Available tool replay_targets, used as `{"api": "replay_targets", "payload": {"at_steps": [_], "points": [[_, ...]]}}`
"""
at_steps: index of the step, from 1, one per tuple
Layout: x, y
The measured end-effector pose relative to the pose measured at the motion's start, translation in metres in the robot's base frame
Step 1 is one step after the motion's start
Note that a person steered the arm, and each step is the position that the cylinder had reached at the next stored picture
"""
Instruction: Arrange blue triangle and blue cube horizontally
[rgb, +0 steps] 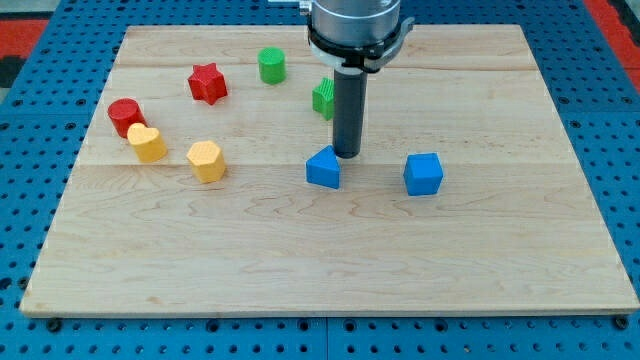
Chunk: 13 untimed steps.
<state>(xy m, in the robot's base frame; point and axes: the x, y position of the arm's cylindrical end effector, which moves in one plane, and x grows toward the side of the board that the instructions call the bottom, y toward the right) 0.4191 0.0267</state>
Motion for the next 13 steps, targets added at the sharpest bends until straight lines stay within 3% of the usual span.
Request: {"api": "replay_targets", "payload": {"at_steps": [3,5,7,9,10,13], "points": [[0.017,-0.031],[0.004,0.049],[0.04,0.046],[0.08,0.084],[0.074,0.125],[0.045,0.131]]}}
